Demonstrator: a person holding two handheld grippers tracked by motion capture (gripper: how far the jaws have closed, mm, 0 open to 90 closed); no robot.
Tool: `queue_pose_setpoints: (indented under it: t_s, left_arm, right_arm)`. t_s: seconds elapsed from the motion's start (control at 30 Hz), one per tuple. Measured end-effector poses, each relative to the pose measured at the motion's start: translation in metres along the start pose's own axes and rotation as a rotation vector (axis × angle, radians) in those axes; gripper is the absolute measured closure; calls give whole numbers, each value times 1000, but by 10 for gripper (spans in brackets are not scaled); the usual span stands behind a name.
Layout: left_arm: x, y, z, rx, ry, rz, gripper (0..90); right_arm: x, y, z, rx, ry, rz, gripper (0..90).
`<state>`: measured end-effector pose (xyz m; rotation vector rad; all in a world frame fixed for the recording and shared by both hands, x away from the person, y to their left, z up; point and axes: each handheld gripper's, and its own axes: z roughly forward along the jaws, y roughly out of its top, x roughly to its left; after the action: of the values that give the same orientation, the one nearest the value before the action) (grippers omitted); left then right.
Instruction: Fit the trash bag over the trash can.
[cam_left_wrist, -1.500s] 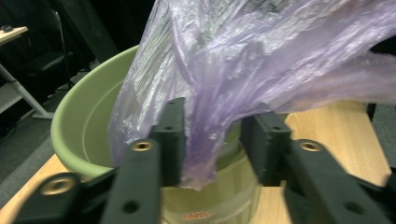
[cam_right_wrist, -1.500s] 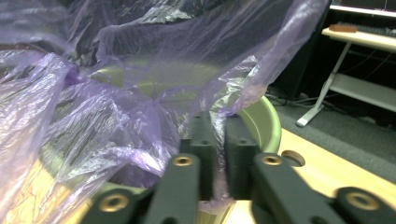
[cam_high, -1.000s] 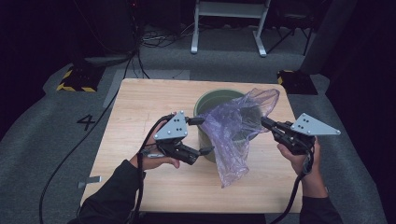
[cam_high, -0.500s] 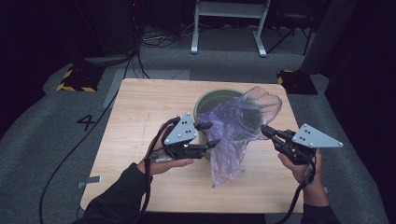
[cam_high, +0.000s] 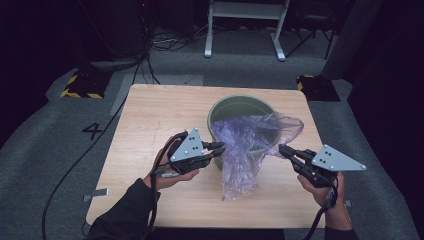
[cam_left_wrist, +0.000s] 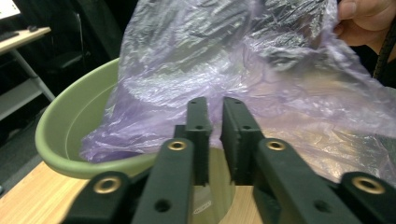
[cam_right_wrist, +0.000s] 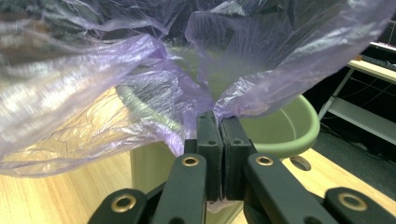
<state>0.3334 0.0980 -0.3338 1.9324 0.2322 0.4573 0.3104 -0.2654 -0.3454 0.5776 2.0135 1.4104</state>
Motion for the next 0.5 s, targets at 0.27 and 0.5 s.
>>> queue_pose_setpoints:
  t_s: [0.27,0.5]
  left_arm:
    - [6,-12,-10,8,7,0,900]
    - [17,-24,-12,25,44,-27,900]
  right_arm:
    - [2,-6,-9,6,-8,9,887]
    - [-4,-17,-7,38,-46,24,887]
